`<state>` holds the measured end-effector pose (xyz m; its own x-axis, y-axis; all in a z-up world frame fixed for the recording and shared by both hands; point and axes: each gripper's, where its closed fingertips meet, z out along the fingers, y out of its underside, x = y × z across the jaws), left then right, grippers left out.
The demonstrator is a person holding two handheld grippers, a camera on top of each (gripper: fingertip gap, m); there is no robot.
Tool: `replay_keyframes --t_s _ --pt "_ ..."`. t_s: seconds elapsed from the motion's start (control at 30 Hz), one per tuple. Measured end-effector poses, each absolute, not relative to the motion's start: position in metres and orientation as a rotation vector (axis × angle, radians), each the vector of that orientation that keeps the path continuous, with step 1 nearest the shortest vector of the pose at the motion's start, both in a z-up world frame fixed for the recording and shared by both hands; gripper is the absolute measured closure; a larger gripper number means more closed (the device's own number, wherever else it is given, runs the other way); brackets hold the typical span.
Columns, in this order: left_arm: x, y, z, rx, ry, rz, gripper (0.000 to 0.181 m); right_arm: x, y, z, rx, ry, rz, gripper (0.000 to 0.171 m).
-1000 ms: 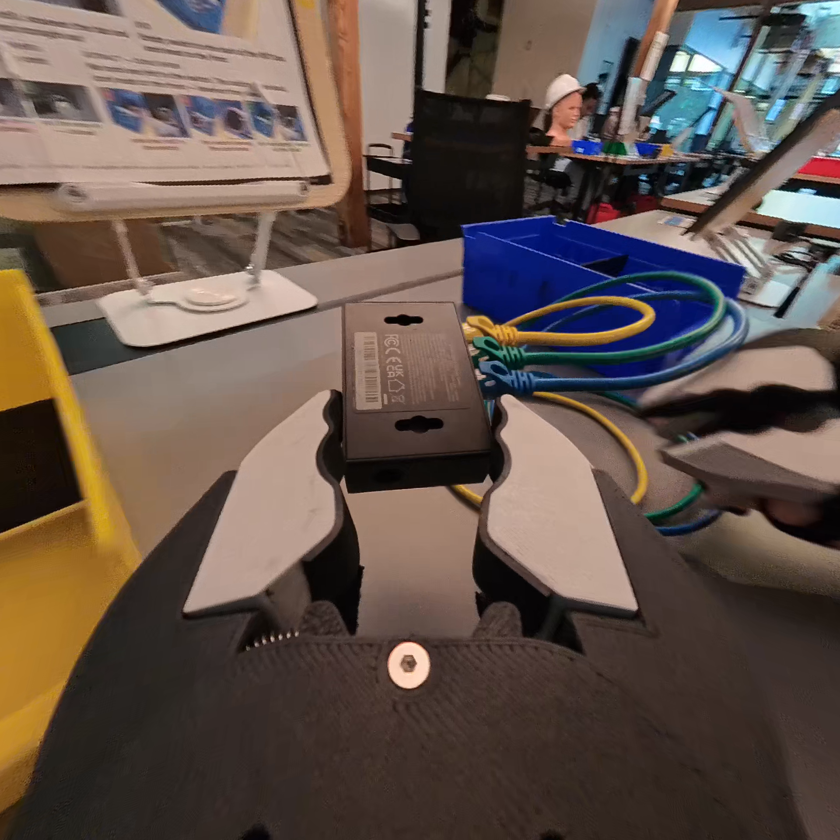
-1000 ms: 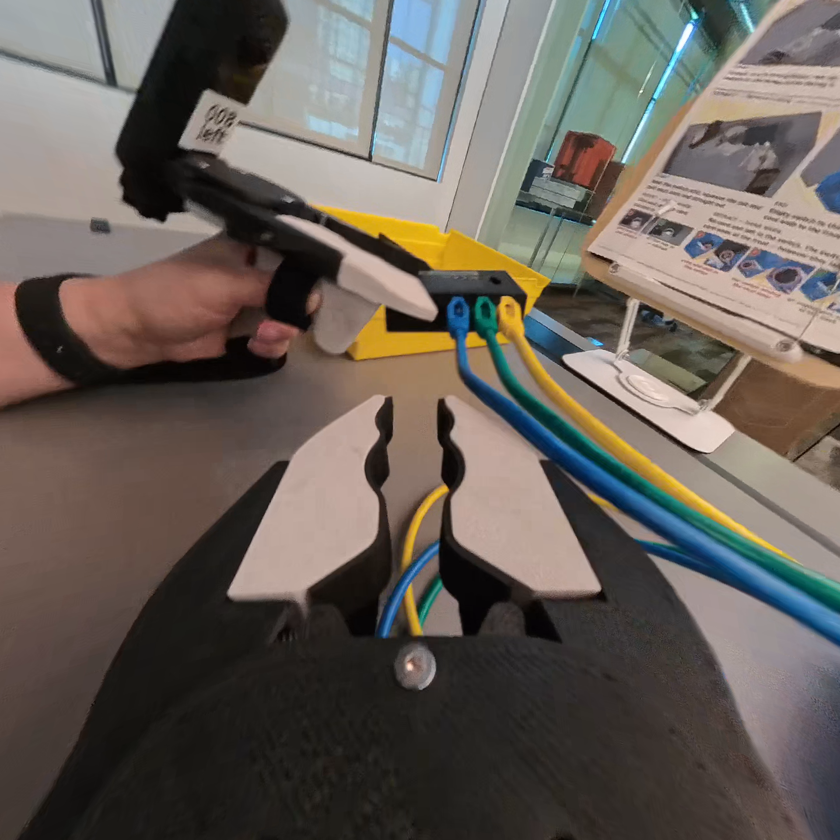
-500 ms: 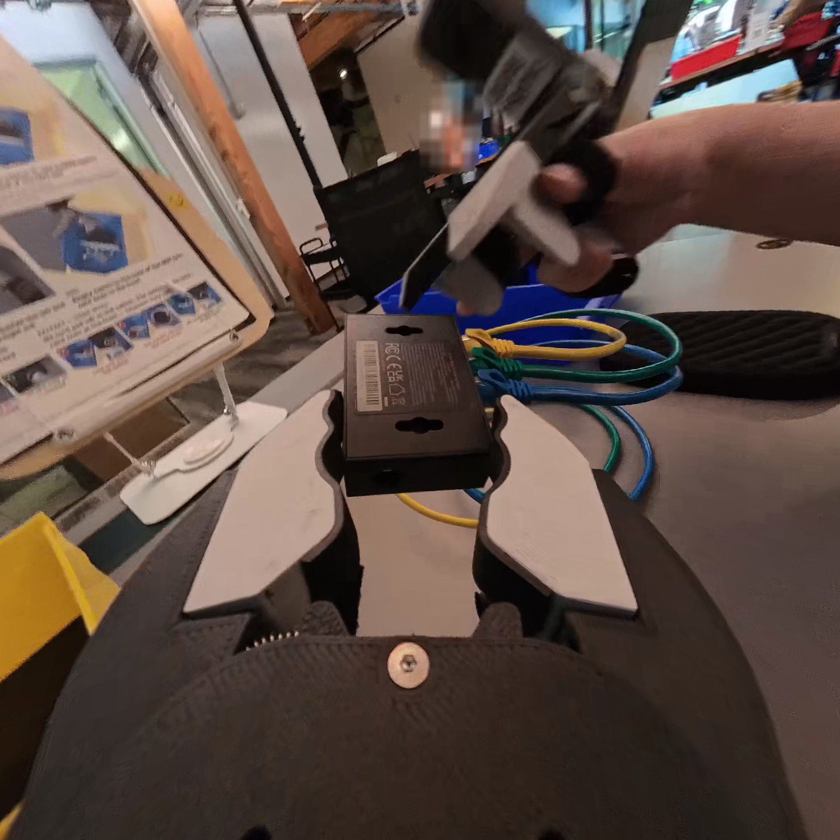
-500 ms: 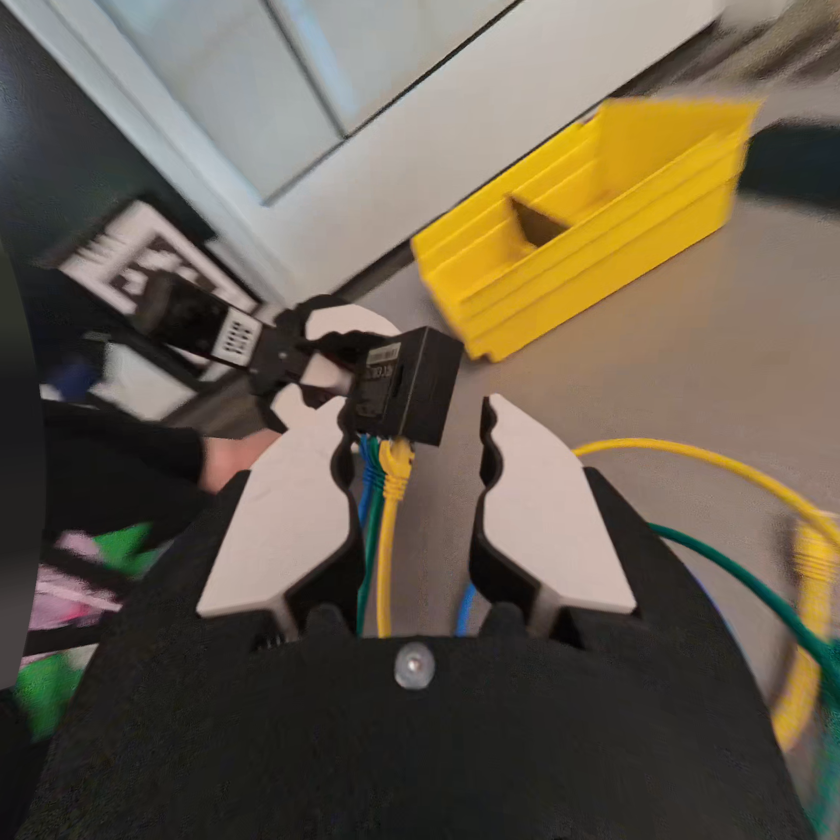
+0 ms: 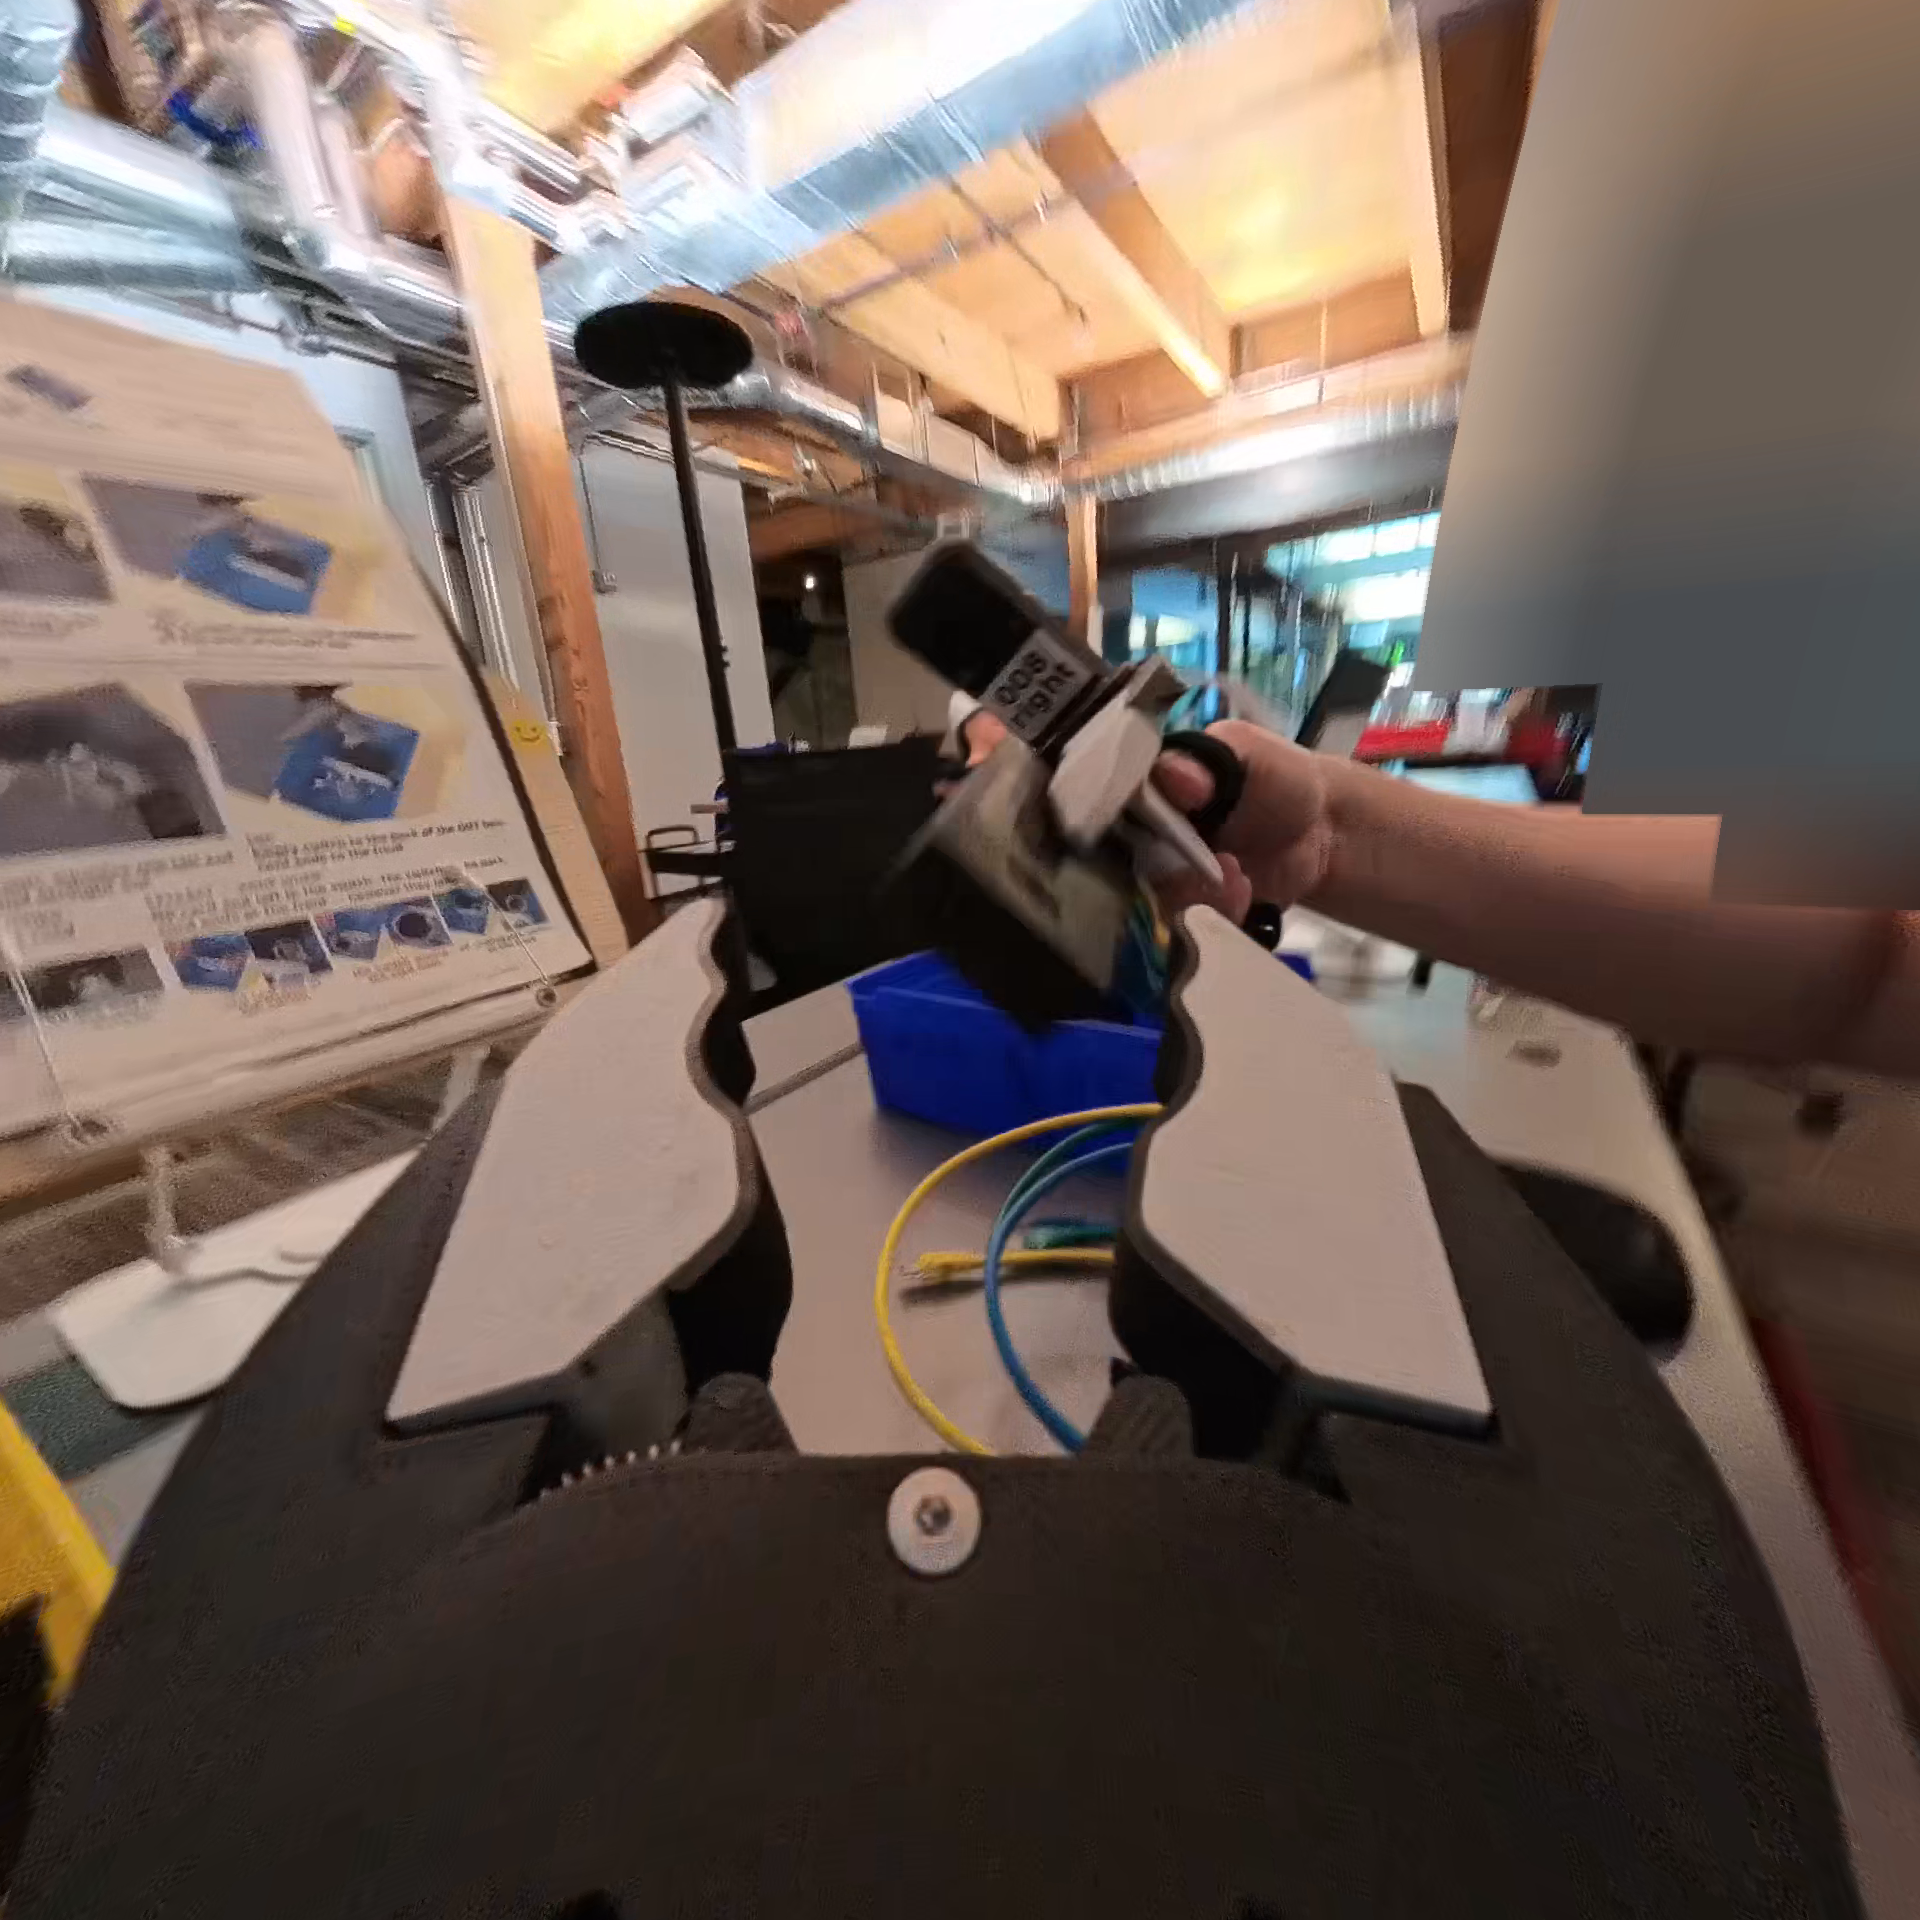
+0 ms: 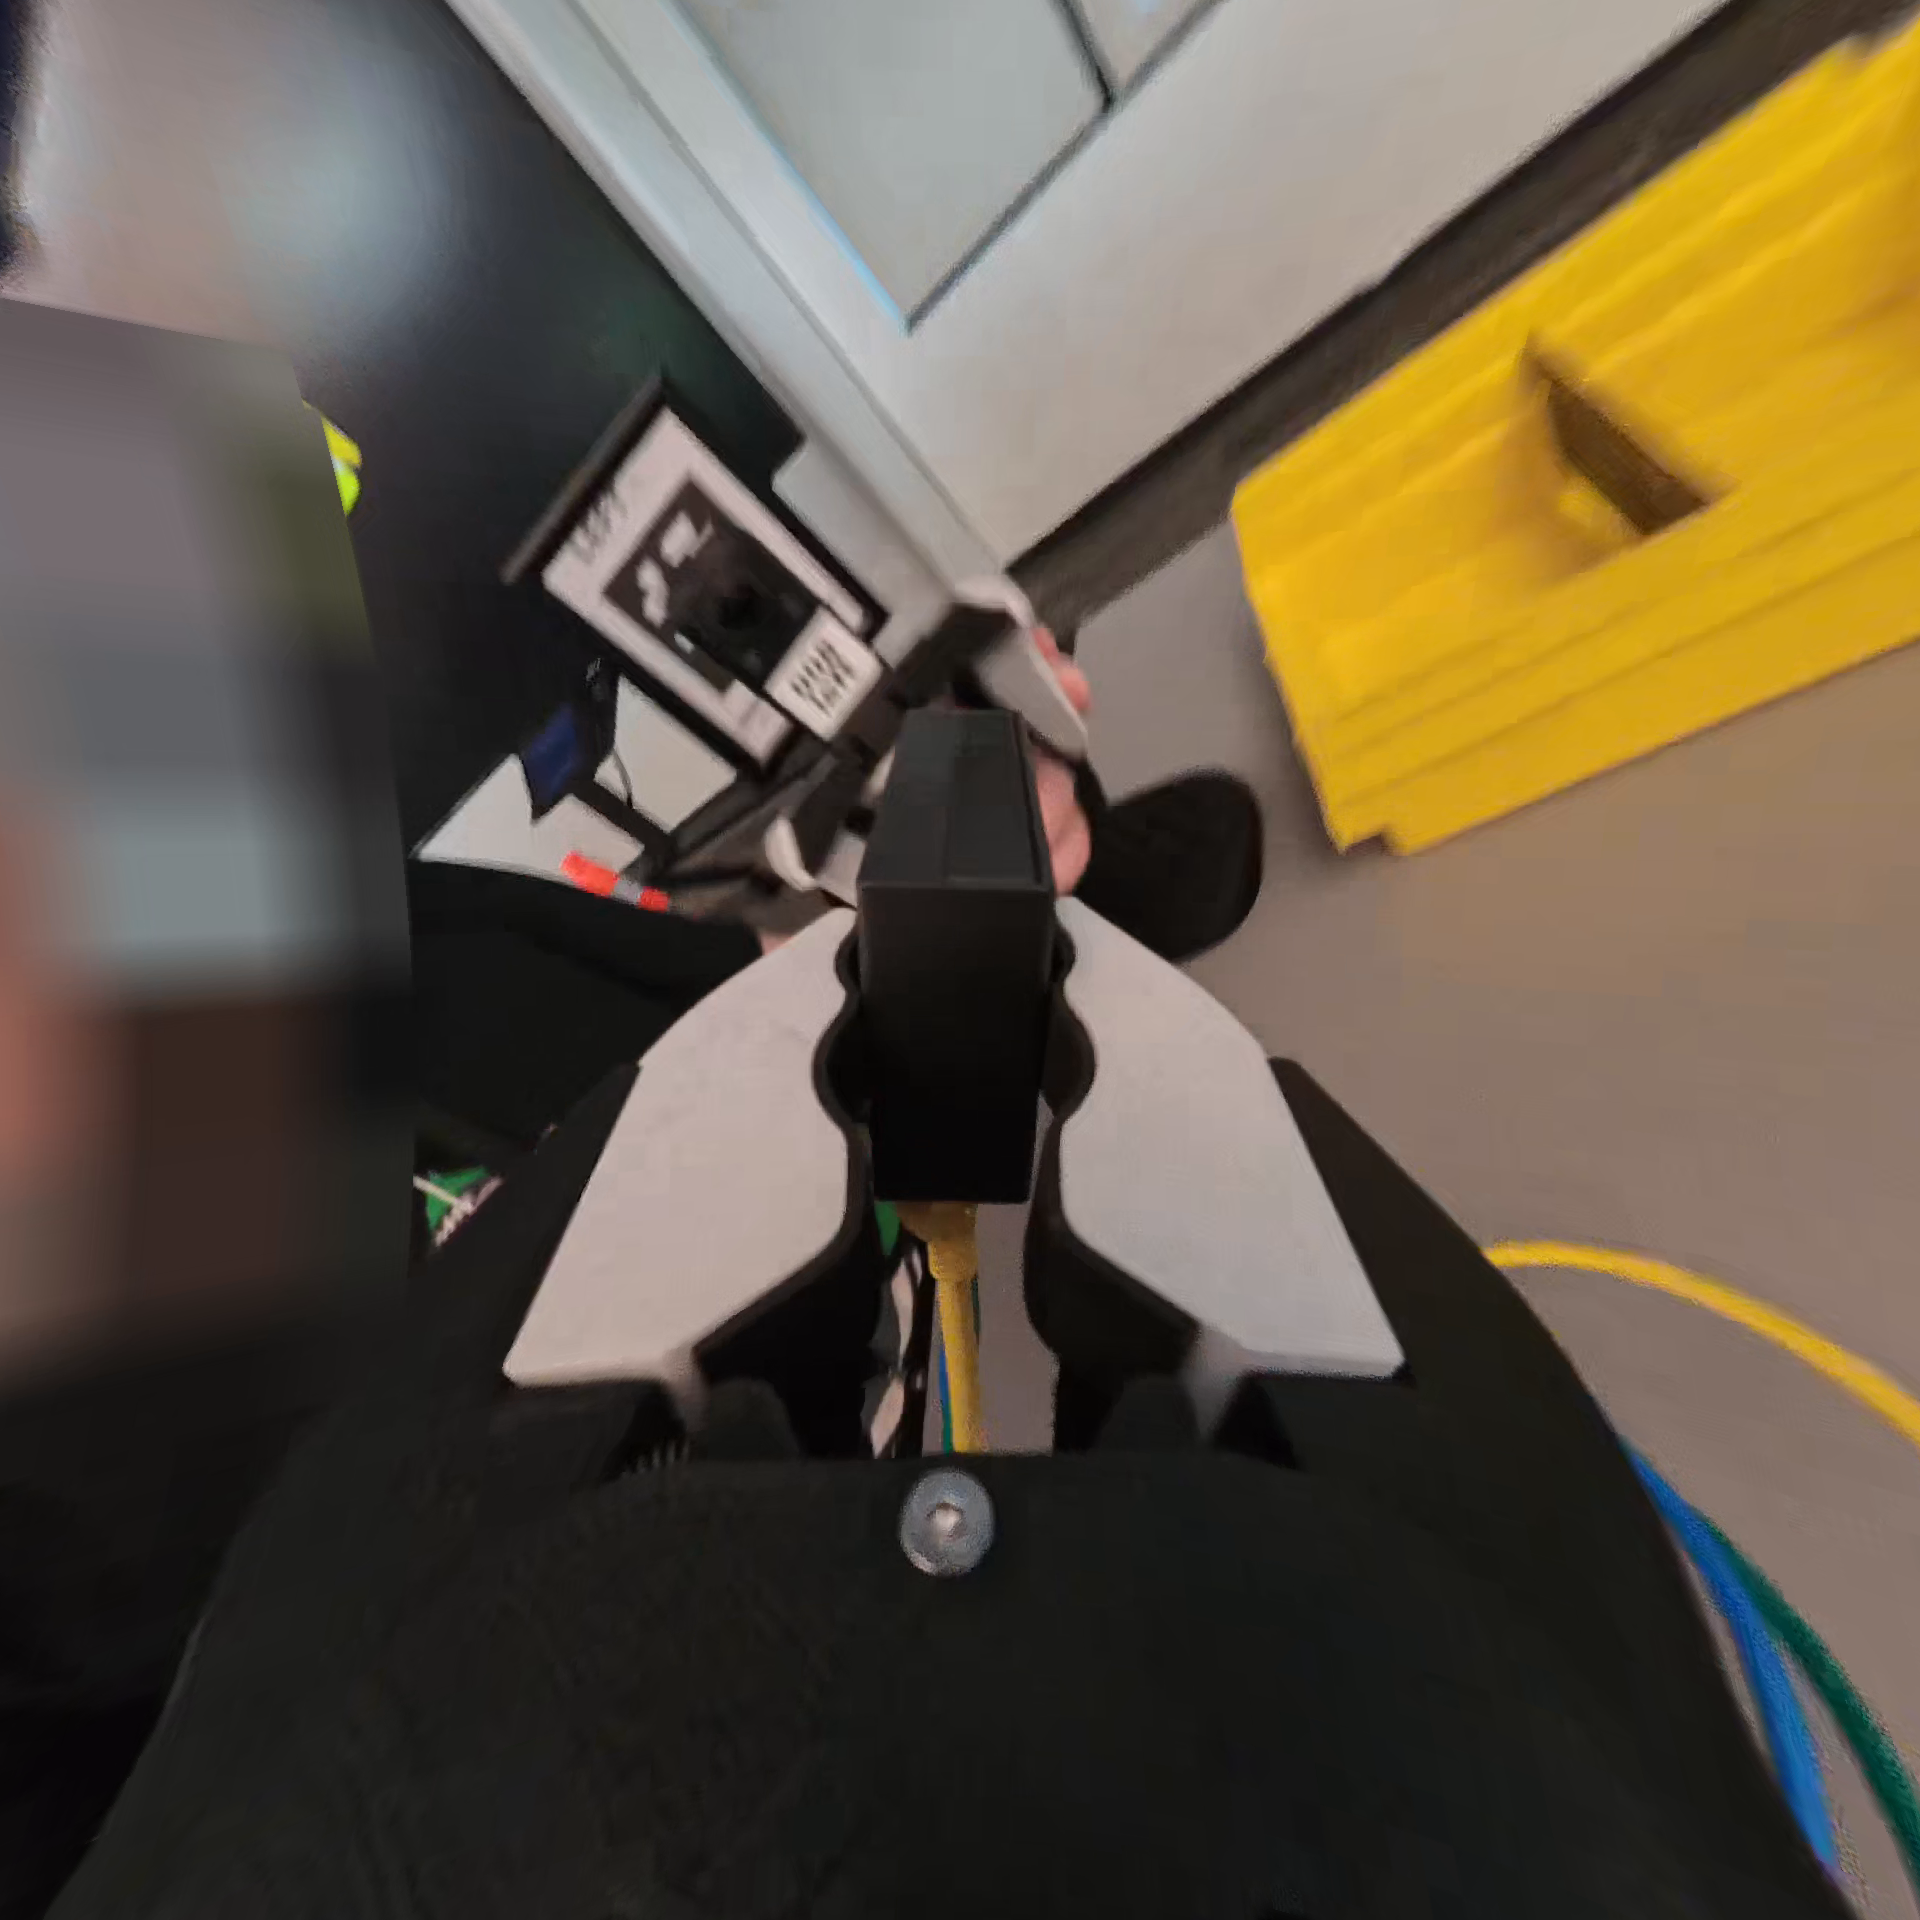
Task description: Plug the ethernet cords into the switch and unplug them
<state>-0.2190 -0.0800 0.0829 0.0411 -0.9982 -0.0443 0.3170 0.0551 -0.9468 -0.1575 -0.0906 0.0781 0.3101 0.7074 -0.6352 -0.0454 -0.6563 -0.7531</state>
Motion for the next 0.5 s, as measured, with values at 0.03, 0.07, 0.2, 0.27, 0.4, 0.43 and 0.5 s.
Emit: replay_keyframes --t_s 0.03,0.07,0.2,0.27,0.4,0.43,0.5 --pt "-0.224 -0.072 0.081 -0.982 0.908 -1.35 0.104 -0.146 -0.086 0.099 -1.849 -0.564 1.369 0.141" --pt "-0.225 -0.064 0.073 -1.03 0.862 -1.39 0.106 -0.133 -0.083 0.123 -1.802 -0.55 1.323 0.141" --pt "-0.202 -0.056 0.017 -1.261 0.907 -1.389 0.11 -0.086 -0.074 0.228 -1.668 -0.505 1.133 0.141" --pt "-0.192 -0.062 0.004 -1.29 0.943 -1.374 0.112 -0.066 -0.073 0.28 -1.627 -0.505 1.025 0.141" --pt "-0.176 -0.071 -0.018 -1.319 1.015 -1.369 0.119 -0.027 -0.073 0.368 -1.578 -0.477 0.836 0.141" --pt "-0.173 -0.071 -0.025 -1.348 1.029 -1.38 0.119 -0.017 -0.073 0.384 -1.569 -0.464 0.805 0.141" --pt "-0.169 -0.072 -0.036 -1.392 1.05 -1.397 0.119 0.005 -0.071 0.411 -1.552 -0.426 0.735 0.14"
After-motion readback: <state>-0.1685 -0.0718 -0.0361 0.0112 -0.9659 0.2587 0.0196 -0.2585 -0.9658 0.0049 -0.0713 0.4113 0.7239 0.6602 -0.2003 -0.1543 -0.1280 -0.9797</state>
